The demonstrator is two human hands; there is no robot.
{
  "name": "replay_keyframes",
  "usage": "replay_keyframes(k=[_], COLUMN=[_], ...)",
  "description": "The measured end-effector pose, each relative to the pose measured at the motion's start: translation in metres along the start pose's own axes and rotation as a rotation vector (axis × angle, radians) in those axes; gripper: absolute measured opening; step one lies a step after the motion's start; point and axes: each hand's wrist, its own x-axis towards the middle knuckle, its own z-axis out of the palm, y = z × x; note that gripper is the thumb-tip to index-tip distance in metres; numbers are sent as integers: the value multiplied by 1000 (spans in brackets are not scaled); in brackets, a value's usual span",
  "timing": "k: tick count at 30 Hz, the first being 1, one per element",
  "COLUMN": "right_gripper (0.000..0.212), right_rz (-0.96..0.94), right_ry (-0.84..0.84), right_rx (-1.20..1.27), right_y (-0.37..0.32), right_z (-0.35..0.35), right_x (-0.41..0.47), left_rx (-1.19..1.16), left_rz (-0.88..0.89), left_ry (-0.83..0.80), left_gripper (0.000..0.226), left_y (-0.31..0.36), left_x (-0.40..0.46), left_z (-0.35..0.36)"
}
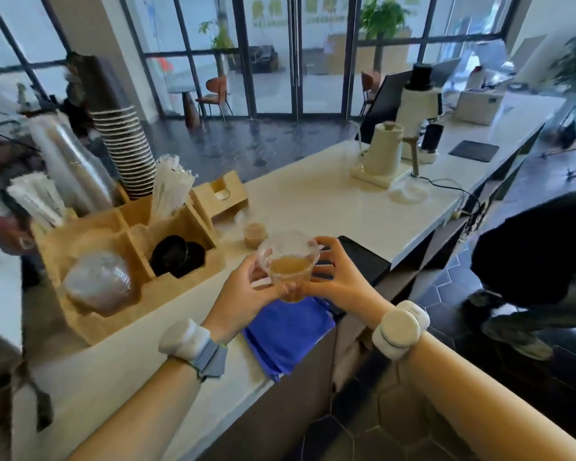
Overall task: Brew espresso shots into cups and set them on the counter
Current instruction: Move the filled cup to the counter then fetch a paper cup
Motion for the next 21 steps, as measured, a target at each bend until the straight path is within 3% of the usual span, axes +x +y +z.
replay_keyframes(k=[5,13,21], right_gripper=[72,75,73], right_rz=[13,26,54], right_ry=[13,9,-148], right_rx=[-6,-44,-65], right_y=[18,37,63], right_z=[-33,-70,-101], right_x=[59,137,207], left_rx=[2,67,85], left_rz=[-11,-57,-159], left_ry=[-6,16,142], left_gripper=[61,90,92], left_y=[-18,-37,-62], left_x=[71,152,208], left_z=[12,26,44])
